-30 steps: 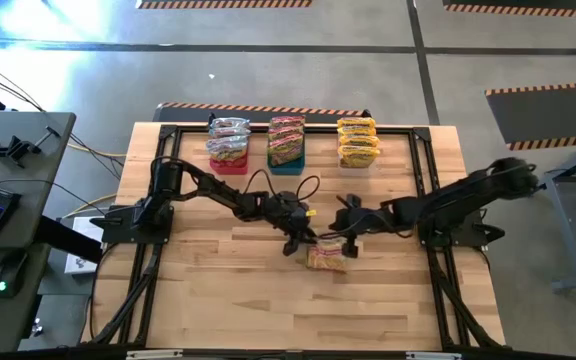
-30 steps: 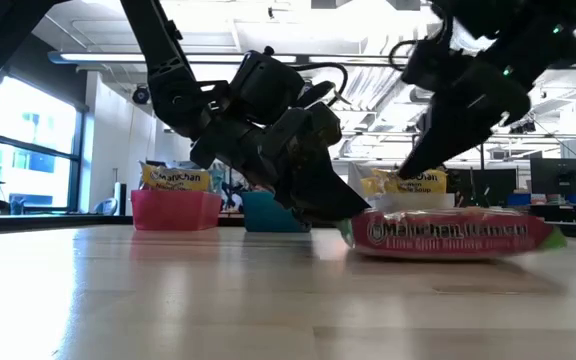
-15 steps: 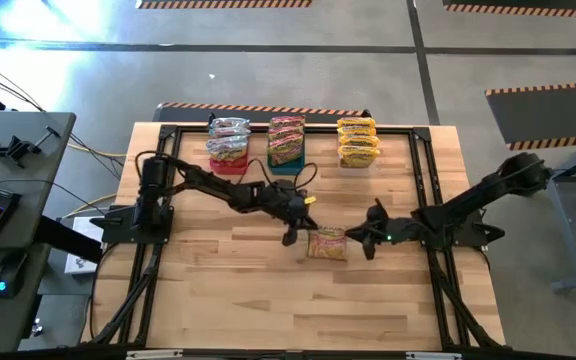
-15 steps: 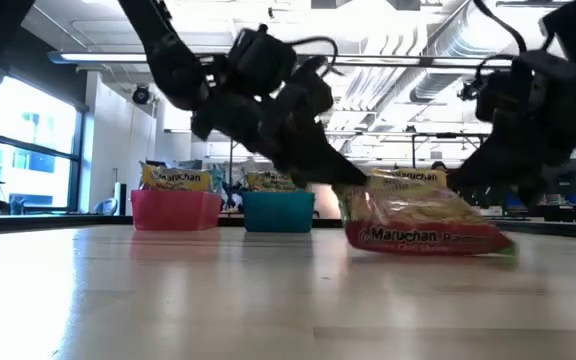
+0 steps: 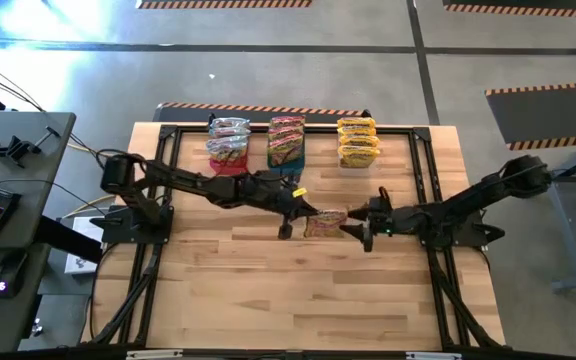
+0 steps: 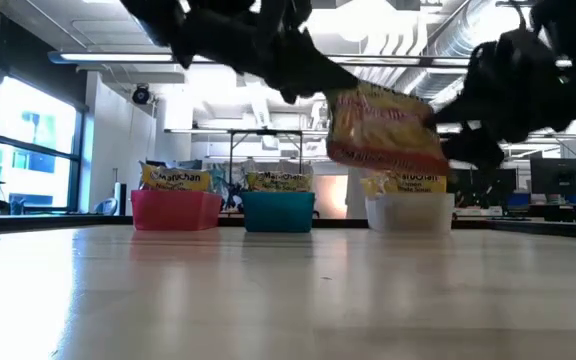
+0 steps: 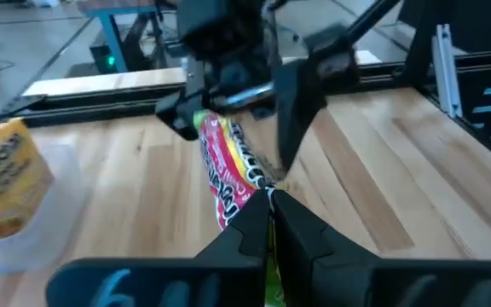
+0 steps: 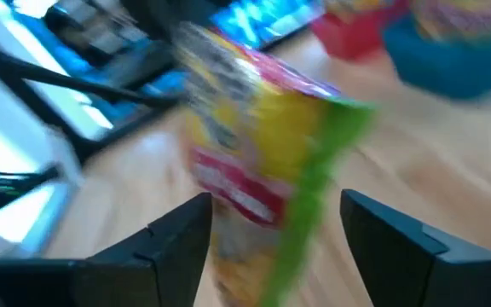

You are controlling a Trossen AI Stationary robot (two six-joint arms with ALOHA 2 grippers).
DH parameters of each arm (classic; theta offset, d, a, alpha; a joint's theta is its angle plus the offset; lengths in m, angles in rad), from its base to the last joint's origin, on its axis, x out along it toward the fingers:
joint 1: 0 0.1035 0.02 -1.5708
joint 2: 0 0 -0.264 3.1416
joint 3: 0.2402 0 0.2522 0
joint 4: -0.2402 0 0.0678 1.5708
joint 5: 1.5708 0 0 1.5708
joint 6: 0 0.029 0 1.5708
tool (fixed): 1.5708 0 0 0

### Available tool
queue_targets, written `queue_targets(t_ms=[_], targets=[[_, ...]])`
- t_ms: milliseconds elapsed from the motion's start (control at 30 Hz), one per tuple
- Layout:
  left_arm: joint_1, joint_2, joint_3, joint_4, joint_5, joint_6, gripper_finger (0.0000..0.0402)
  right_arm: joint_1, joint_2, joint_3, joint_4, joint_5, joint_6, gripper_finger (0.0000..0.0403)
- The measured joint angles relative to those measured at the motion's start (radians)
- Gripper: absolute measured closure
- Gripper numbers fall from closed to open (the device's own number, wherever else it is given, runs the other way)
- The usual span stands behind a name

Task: Sort Maruchan noodles
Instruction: Put the green noodle pack into the blue bin

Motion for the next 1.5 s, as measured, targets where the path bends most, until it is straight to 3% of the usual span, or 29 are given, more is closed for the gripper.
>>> queue_targets(t_ms=[133,367,500,633,833,1033,1233,1433,1500], targets=[[-0.004,-0.046,-0.001,-0.007,-0.062,-0.001,0.0401,-0.072,0.01,0.002,0.145,-0.124,-0.09,0.0154],[-0.001,-0.048,0.0,0.086,-0.132,-0.014,0.0401,-0.176,0.059,0.002,0.324,-0.204,-0.097,0.0155],[-0.001,-0.048,0.0,0.118,-0.173,-0.017,0.0401,-0.198,0.088,0.002,0.439,-0.286,-0.097,0.0155],[-0.001,-0.048,0.0,0.133,-0.179,-0.025,0.0401,-0.209,0.106,0.002,0.503,-0.302,-0.097,0.0155],[0.006,-0.048,0.0,0.153,-0.185,-0.096,0.0401,-0.212,0.112,0.061,0.44,-0.326,-0.135,0.0167],[0.029,-0.058,0.0,0.164,-0.183,-0.161,0.04,-0.212,0.113,0.141,0.305,-0.318,-0.207,0.022],[0.058,-0.153,0.002,-0.007,-0.145,-0.16,0.0373,-0.232,0.112,0.181,0.254,-0.32,-0.264,0.0272],[0.09,-0.233,-0.004,-0.171,-0.087,-0.151,0.033,-0.274,0.109,0.205,0.191,-0.403,-0.301,0.0287],[0.103,-0.251,-0.039,-0.157,-0.081,-0.176,0.0317,-0.284,0.109,0.224,0.15,-0.429,-0.325,0.0288]])
